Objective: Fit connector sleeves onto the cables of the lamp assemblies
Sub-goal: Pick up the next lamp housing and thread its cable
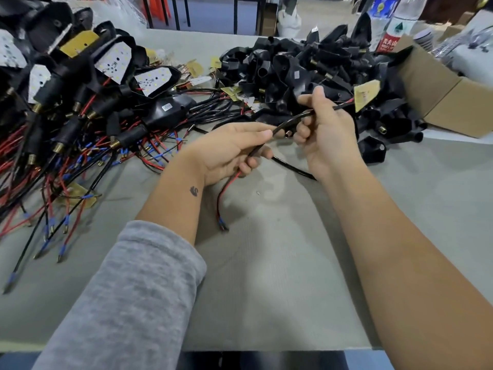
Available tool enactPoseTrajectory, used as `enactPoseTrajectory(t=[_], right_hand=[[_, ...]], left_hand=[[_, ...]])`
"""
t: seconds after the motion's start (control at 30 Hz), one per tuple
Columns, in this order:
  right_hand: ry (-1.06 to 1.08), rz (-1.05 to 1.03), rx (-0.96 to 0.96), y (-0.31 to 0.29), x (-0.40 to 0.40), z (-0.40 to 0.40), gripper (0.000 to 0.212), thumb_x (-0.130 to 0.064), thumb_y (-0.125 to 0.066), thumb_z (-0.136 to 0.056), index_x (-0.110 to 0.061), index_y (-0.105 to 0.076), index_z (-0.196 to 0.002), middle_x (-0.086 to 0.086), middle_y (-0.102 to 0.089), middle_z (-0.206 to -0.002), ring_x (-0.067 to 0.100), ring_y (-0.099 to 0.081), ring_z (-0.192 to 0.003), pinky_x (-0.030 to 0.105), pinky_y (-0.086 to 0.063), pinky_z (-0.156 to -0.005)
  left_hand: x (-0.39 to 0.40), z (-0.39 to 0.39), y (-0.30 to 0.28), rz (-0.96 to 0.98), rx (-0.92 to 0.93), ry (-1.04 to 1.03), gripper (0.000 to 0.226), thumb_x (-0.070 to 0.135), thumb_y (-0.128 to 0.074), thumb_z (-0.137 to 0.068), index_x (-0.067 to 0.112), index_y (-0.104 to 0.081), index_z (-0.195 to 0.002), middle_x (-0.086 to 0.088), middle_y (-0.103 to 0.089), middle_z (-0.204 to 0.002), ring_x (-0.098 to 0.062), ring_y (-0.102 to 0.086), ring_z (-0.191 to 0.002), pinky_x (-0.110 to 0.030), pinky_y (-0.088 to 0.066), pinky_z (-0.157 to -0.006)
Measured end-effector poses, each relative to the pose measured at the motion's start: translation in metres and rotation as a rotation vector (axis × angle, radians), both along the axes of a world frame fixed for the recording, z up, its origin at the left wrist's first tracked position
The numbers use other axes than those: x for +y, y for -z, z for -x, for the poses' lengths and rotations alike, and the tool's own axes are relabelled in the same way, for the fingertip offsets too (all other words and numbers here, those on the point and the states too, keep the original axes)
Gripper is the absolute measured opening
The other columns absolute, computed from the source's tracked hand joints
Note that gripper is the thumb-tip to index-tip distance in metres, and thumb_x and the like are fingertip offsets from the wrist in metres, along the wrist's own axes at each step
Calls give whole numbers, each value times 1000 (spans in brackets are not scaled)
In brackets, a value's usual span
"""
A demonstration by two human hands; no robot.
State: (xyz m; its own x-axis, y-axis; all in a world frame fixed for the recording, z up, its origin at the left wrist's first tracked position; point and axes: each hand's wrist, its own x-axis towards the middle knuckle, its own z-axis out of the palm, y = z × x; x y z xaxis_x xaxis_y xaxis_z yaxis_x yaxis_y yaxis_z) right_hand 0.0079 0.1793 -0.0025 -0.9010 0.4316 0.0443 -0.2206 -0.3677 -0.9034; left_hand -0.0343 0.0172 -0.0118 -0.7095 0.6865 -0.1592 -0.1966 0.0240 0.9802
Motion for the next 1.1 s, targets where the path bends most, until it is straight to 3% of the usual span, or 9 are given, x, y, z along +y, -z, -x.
enactPoseTrajectory(t=[0.13,0.23,0.33,0.43,0.57,0.73,0.83,0.97,1.1], right_hand=[[-46,171,52,2,10,-2,21,-23,-56,-99,-7,-64,-88,-1,-47,-64,8,-48,-55,20,-45,-55],[-159,212,85,6,7,0,15,-13,-55,-98,-4,-66,-93,-1,-53,-68,6,-52,-59,18,-49,-60],[-150,144,95,9,3,3,18,-15,-54,-99,-4,-68,-94,-3,-55,-65,6,-54,-59,18,-49,-61],[-110,102,100,10,4,5,19,-17,-55,-99,-5,-69,-93,-3,-57,-63,8,-55,-57,19,-49,-61],[-54,122,111,8,7,6,20,-18,-57,-99,-8,-70,-89,-4,-57,-61,8,-55,-55,19,-49,-60],[20,242,82,8,11,4,20,-19,-56,-99,-6,-69,-90,-3,-56,-62,7,-54,-55,19,-49,-59],[-41,261,77,7,14,4,22,-21,-54,-100,-4,-67,-96,-2,-55,-62,7,-54,-56,20,-49,-59],[-165,-87,-4,8,6,3,17,-16,-54,-99,-7,-68,-99,-5,-56,-62,8,-51,-56,21,-44,-56],[-210,-369,-66,11,-6,0,19,-16,-51,-101,-10,-68,-91,-1,-61,-68,10,-52,-56,21,-44,-54]], left_hand=[[0,3,3,98,123,-106,26,26,-49,-101,18,-73,-95,7,-50,-58,-3,-27,-43,-12,-20,-37],[4,4,4,221,282,-297,39,41,-45,-100,21,-75,-84,9,-44,-50,-7,-29,-40,-17,-24,-37],[3,7,8,321,508,-596,51,42,-42,-100,9,-73,-78,11,-44,-40,-4,-36,-37,-23,-36,-49],[2,10,9,243,566,-754,51,36,-41,-100,5,-68,-71,9,-46,-42,-7,-41,-43,-31,-42,-62],[7,4,13,265,645,-716,50,35,-42,-98,1,-63,-68,14,-53,-43,-4,-42,-44,-29,-39,-59],[8,2,13,300,630,-478,26,21,-48,-83,14,-66,-65,7,-49,-49,-15,-45,-54,-32,-41,-59],[9,-1,13,351,679,-411,21,22,-48,-79,17,-66,-69,9,-53,-52,-11,-45,-53,-29,-41,-57],[13,-1,13,350,801,-418,18,16,-52,-91,15,-69,-84,3,-57,-65,-3,-41,-54,-17,-34,-53],[13,-2,11,397,974,-450,16,22,-54,-94,20,-69,-90,3,-62,-73,-8,-50,-65,-27,-40,-63]])
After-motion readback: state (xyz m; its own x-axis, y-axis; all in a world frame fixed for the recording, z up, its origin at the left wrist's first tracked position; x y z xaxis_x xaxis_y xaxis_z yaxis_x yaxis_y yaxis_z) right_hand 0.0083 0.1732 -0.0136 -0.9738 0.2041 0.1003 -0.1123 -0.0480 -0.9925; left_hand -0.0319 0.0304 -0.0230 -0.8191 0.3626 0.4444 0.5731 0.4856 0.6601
